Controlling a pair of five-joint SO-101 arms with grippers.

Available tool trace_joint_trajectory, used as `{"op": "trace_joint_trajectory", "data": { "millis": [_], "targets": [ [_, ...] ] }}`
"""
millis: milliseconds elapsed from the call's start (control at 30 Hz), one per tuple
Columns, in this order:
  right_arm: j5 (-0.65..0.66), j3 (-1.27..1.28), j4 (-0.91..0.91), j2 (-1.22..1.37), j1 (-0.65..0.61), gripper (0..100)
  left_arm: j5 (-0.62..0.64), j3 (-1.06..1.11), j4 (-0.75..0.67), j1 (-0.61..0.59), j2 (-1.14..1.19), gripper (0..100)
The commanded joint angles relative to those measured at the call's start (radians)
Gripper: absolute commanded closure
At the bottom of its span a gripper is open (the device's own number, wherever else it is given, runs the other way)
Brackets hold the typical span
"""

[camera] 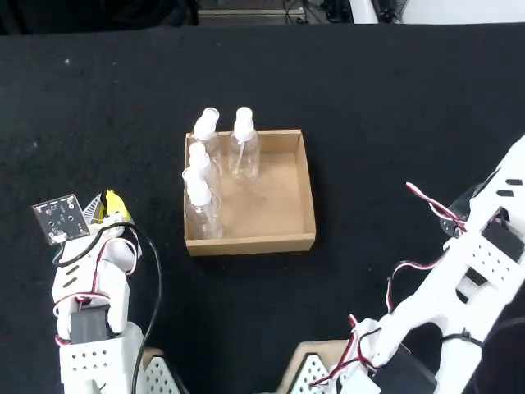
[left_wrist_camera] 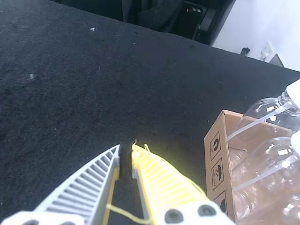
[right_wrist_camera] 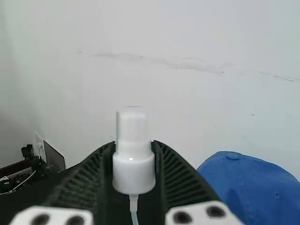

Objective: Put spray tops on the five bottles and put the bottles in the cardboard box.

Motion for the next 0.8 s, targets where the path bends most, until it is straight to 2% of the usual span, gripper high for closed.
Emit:
{"op": "trace_joint_trajectory", "data": {
  "millis": [0,167,300,433,567,767],
  "targets": [
    [-0.005,-0.007,-0.031,-0.004,-0.015,98.7,-0.006,0.022,0.005,-0.01,-0.02,97],
    [0.0,0.024,-0.031,-0.012,-0.017,98.7,-0.006,0.022,0.005,-0.01,-0.02,97],
    [0.061,0.076,-0.051,-0.01,-0.028,98.7,-0.006,0.022,0.005,-0.01,-0.02,97],
    [0.066,0.197,-0.278,-0.004,-0.026,98.7,-0.006,0.022,0.005,-0.01,-0.02,97],
    [0.129,0.314,-0.483,-0.004,-0.048,98.7,-0.006,0.022,0.005,-0.01,-0.02,97],
    [0.127,0.358,-0.514,-0.002,-0.057,98.7,-0.006,0.022,0.005,-0.01,-0.02,97]
  ]
}}
